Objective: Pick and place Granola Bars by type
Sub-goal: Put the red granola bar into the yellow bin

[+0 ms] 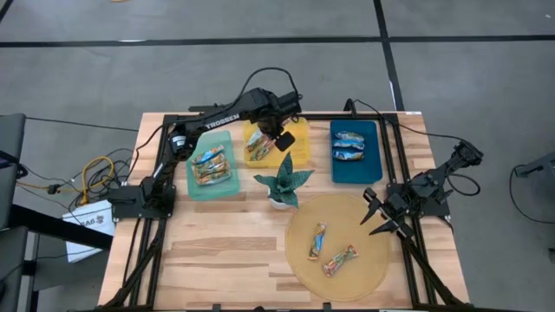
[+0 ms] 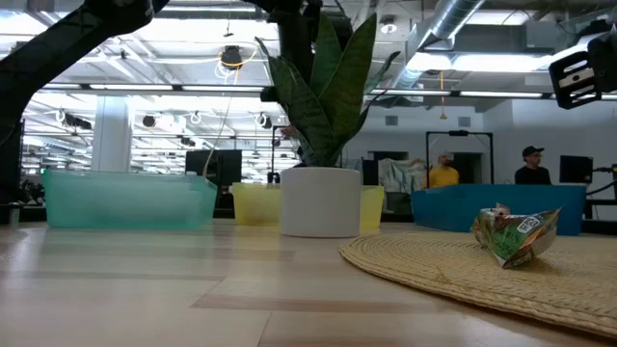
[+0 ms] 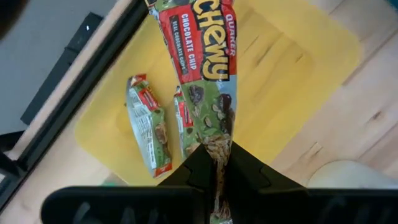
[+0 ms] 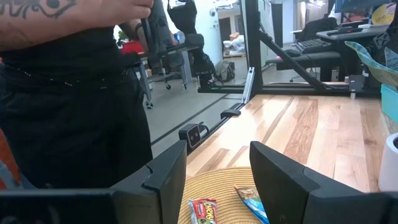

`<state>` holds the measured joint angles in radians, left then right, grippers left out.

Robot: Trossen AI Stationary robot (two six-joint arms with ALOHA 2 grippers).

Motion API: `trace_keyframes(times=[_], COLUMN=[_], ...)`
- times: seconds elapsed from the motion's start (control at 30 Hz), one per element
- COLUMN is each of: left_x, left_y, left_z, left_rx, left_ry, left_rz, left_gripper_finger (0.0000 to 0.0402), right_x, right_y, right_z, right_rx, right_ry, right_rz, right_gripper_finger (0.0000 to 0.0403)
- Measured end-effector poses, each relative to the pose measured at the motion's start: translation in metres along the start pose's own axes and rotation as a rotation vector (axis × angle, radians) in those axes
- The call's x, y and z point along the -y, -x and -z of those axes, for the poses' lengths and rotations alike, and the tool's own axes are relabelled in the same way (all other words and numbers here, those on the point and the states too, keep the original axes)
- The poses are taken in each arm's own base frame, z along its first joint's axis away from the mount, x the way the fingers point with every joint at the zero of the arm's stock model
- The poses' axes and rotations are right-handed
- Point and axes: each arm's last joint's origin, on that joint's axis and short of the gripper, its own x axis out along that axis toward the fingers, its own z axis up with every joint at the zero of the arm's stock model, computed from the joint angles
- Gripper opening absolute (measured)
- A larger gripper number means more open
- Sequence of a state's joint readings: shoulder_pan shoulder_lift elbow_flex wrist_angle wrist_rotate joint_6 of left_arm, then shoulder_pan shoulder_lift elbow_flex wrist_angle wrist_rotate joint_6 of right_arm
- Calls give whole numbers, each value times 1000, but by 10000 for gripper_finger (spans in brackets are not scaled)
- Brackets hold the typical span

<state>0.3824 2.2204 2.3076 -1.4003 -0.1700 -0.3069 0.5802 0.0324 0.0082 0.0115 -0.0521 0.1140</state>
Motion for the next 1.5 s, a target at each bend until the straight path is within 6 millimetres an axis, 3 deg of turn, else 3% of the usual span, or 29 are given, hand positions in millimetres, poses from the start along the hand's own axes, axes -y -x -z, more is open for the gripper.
trace_keyframes(times=[0.2, 0.33, 0.83, 1.5], left_x=[2, 0, -20, -37], left_y=[-17, -18, -36, -69], left_z=[2, 6, 51, 65], left_rx=[-1, 41, 109, 64], left_ry=[0, 33, 180, 179], left_rz=[1, 15, 98, 65], left_gripper_finger=[20, 20, 20, 23], right_x=[0, 0, 0, 0], right_y=[0, 0, 0, 0], right_z=[0, 0, 0, 0], right_rx=[0, 0, 0, 0], right_ry=[0, 0, 0, 0], right_rz=[0, 0, 0, 0], right_gripper_finger=[169, 169, 169, 169])
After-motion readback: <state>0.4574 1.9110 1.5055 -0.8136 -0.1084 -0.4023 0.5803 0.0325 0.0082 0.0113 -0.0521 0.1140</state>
